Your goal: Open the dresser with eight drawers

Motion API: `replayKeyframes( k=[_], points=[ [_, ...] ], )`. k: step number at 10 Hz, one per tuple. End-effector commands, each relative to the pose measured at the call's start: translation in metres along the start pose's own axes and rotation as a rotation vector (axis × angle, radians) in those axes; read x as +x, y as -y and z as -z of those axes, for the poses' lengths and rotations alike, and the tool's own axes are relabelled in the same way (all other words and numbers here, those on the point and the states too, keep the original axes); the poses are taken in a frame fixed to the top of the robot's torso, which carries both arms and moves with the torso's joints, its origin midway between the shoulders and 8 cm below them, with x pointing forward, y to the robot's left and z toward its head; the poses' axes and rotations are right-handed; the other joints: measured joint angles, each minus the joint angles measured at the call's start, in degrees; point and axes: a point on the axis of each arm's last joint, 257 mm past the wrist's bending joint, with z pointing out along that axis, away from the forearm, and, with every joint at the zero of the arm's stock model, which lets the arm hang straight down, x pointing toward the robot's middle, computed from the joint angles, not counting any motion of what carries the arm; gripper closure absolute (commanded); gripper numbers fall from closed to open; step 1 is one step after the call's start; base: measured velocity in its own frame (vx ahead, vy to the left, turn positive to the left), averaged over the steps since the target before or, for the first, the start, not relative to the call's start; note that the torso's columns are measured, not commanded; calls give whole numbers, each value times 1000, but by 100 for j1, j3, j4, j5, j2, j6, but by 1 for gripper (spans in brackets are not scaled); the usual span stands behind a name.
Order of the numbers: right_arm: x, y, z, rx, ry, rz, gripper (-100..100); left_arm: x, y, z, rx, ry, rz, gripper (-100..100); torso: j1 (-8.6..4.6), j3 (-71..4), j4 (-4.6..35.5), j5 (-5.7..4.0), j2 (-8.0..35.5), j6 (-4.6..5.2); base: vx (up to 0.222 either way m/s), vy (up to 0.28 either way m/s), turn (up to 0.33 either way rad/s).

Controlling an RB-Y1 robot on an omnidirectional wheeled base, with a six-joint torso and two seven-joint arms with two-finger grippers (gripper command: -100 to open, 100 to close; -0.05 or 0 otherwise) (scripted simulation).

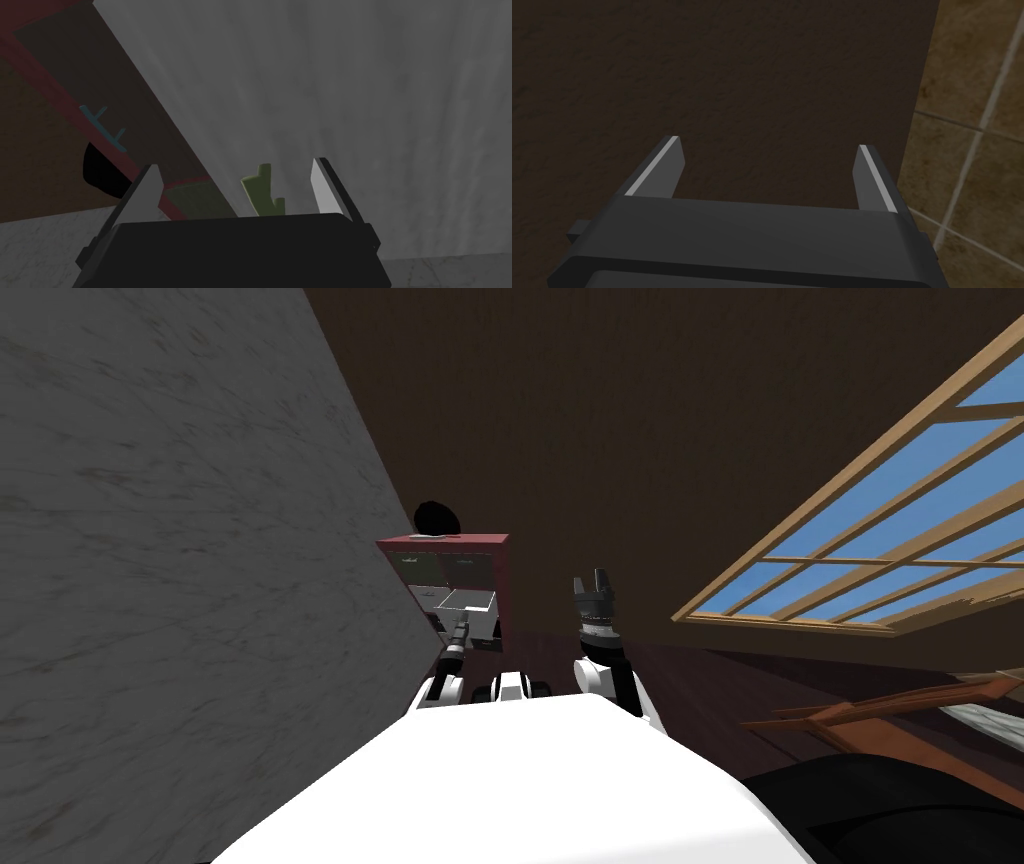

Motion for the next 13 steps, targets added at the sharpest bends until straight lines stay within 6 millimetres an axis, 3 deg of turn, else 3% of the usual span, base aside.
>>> replayKeyframes(
  k=[1, 7, 8, 9, 13],
  points=[
    [0, 0, 0, 0, 0, 0, 0, -4, 11, -5, -3, 2, -2, -100, -1, 1, 2, -2, 7, -1, 25, -7, -8],
    [0, 0, 0, 0, 0, 0, 0, -14, 43, -15, -5, 6, -4, -100, 0, 38, 30, -6, 70, -2, -10, 1, -7],
    [0, 0, 0, 0, 0, 0, 0, -11, 34, -14, -16, 3, -3, -100, -7, 42, 43, -14, 79, -3, 0, 0, 0],
    [0, 0, 0, 0, 0, 0, 0, -11, 33, -14, -21, 3, -3, 0, -7, 44, 36, -10, 79, -4, 0, 0, 0],
    [0, 0, 0, 0, 0, 0, 0, -11, 30, -13, -30, 2, -3, 0, 2, 36, 23, -3, 66, -2, 0, 0, 0]
  ],
)
